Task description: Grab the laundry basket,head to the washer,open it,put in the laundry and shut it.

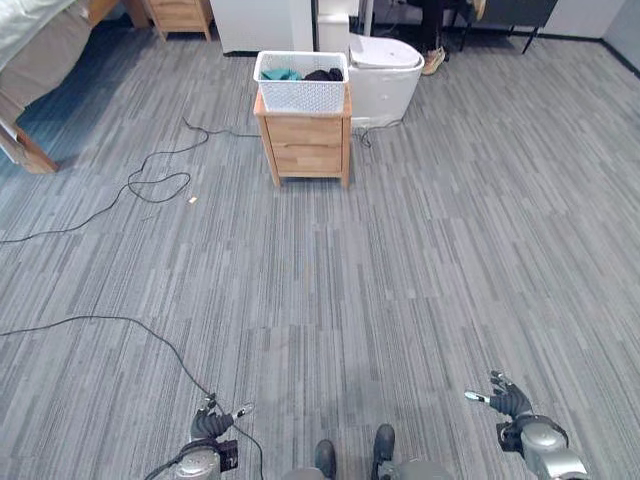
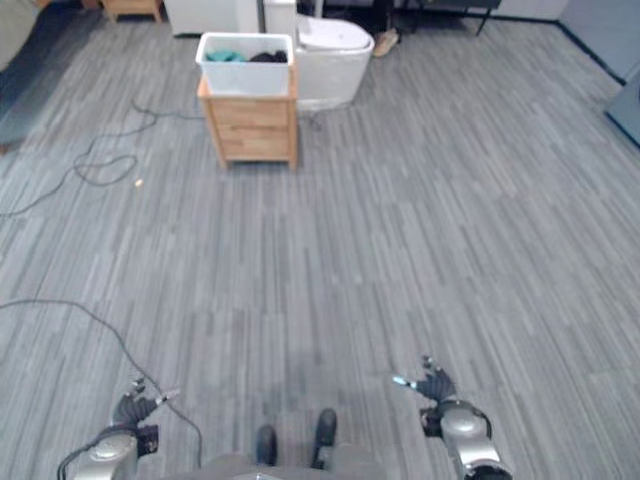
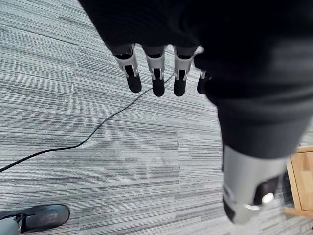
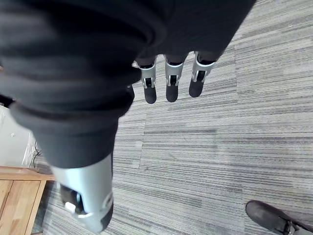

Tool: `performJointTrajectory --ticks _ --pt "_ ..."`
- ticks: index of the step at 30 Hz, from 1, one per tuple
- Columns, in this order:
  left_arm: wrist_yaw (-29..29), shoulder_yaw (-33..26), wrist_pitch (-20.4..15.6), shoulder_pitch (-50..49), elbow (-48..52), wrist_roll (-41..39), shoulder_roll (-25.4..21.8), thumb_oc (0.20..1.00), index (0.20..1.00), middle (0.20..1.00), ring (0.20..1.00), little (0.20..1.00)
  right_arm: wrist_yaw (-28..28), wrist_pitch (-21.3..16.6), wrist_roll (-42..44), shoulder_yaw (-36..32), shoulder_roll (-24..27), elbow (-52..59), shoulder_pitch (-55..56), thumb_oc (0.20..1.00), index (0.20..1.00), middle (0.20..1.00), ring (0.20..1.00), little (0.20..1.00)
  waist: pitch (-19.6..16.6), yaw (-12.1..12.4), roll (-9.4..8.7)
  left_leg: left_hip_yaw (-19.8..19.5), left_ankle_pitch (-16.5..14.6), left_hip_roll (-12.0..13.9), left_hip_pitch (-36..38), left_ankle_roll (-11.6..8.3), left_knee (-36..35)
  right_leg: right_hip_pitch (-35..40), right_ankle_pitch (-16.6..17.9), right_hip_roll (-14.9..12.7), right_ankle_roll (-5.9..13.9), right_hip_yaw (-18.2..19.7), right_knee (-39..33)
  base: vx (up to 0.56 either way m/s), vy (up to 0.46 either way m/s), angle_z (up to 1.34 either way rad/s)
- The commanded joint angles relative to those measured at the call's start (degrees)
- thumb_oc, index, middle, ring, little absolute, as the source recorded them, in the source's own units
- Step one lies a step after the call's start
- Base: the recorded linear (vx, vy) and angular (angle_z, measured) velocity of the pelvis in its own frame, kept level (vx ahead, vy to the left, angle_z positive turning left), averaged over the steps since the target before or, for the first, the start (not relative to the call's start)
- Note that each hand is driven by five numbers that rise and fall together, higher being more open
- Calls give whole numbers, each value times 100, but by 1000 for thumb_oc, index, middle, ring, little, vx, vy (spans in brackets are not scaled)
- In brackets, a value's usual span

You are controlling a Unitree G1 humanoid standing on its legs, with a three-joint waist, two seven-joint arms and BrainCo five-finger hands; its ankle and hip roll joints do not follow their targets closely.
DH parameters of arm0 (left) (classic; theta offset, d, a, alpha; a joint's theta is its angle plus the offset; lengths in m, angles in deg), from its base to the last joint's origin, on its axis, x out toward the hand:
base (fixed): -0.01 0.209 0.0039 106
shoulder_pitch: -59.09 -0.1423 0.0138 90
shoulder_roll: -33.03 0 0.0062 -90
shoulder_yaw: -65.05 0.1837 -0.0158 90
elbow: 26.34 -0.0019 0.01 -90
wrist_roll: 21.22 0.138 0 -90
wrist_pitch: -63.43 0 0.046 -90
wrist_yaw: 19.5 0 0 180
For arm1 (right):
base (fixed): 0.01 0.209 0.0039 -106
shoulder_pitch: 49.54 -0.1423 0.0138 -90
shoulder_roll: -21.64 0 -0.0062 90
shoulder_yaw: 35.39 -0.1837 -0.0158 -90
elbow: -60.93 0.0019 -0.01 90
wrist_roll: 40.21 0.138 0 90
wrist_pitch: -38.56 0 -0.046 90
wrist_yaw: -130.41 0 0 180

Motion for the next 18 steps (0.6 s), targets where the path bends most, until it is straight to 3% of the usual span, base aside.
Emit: performJointTrajectory --ticks 1,3,5,13,16,17,18 --pt "-121 107 -245 130 238 -16 -393 1000 1000 1000 1000 1000 43 -94 -173 312 -12 125 -130 1000 1000 1000 1000 1000 158 44 -189 -48 -640 -71 -224 -91 979 -8 -669 -734 653 543 1492 70 148 3" --pt "-89 160 -238 154 254 79 -394 1000 1000 1000 1000 1000 21 -90 -192 358 9 145 -118 1000 1000 1000 1000 1000 242 -12 -138 -112 -705 -126 -54 -45 950 -287 -632 -638 575 647 1863 134 113 11" --pt "-78 192 -245 141 270 81 -376 1000 1000 1000 1000 1000 20 -86 -185 389 14 127 -113 1000 1000 1000 1000 1000 313 -48 -98 -119 -754 -163 165 -8 849 -493 -546 -615 503 521 1840 174 51 29" --pt "-28 323 -222 226 197 9 -237 1000 1000 1000 1000 1000 56 -85 -169 406 67 110 -93 1000 1000 1000 1000 1000 417 -329 -70 -446 -983 -294 847 -68 553 -1101 -155 -498 614 103 572 238 -34 15" --pt "28 379 -240 213 238 97 -192 1000 1000 1000 1000 1000 9 -64 -197 321 83 50 130 1000 1000 1000 1000 1000 295 -459 -78 -657 -1222 -376 1185 -169 614 -1017 -19 -447 604 127 244 365 -141 46" --pt "36 384 -231 203 221 103 -174 1000 1000 1000 1000 1000 9 -65 -204 310 88 12 147 1000 1000 1000 1000 1000 244 -475 -39 -683 -1158 -331 1196 -248 707 -939 -6 -414 550 122 255 429 -241 80" --pt "66 414 -201 182 172 67 -116 1000 1000 1000 1000 1000 32 -62 -186 210 92 4 235 1000 1000 1000 1000 1000 120 -539 42 -614 -865 -147 1176 -539 946 -733 -55 -348 454 13 250 419 -269 86"
